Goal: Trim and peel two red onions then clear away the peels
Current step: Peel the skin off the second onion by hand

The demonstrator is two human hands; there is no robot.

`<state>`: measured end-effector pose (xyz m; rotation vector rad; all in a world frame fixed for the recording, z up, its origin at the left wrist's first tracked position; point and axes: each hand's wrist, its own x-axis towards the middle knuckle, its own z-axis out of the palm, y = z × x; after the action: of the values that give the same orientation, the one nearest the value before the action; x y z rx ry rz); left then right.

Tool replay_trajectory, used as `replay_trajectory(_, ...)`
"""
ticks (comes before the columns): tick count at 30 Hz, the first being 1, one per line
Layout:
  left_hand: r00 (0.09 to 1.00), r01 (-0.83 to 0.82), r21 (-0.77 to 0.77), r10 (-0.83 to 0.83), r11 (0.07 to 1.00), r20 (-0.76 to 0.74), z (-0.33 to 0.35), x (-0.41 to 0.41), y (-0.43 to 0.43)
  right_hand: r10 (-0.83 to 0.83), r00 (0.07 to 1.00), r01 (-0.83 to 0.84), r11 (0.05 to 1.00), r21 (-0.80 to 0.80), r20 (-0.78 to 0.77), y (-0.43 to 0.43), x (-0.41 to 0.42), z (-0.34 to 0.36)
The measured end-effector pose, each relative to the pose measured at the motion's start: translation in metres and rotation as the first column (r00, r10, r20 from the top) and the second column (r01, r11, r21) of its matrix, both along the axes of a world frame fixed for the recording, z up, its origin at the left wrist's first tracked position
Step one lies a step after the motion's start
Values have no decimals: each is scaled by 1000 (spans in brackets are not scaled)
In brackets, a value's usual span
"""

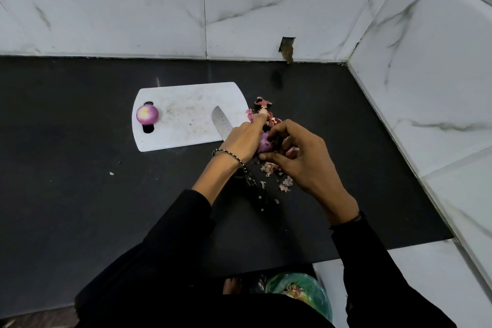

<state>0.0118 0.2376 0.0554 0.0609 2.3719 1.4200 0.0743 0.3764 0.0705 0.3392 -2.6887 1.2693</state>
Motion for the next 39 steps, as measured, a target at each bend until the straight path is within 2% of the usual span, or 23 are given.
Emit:
replay_trajectory(7,999,6,-66,-9,998,-53,2,0,-1,-12,1000,12,1000,5,2,-3,-4,-3)
replay_trajectory(11,998,-51,-33,50,998,-40,-2,3,-1,3,1000,-3,1000,-10,20,-3,-4,-5)
replay_trajectory(15,1000,11,-102,-12,995,-11,-7,-1,1,44,999,-44,999,1,0,1,-6,-6)
replay_trajectory(18,1000,-1,-47,2,999,10,-7,-5,-1,21,998,-17,998,60,-60,-1,-3,-13)
replay_trajectory(22,1000,-19,-4,19,1000,21,-10,-6,-1,-28,1000,27,1000,-14,-11,0,0,-13)
replay_trajectory(26,997,-59,5,59,998,49,-13,-8,-2,-2,1000,3,999,-54,7,2,2,-7)
replay_trajectory(30,998,-61,-6,61,998,-8,-11,-9,-2,30,991,-24,998,50,-128,6,-1,-3)
replay_trajectory(33,999,-43,-72,42,996,-25,-12,-11,-2,79,973,-43,985,169,-216,7,-4,0)
replay_trajectory(37,988,100,-200,-122,975,-99,-11,-11,-10,184,957,-126,960,250,-224,12,-9,4)
replay_trajectory(39,989,100,-190,-119,977,-90,-10,-8,-12,233,950,-166,941,294,-208,13,-10,7)
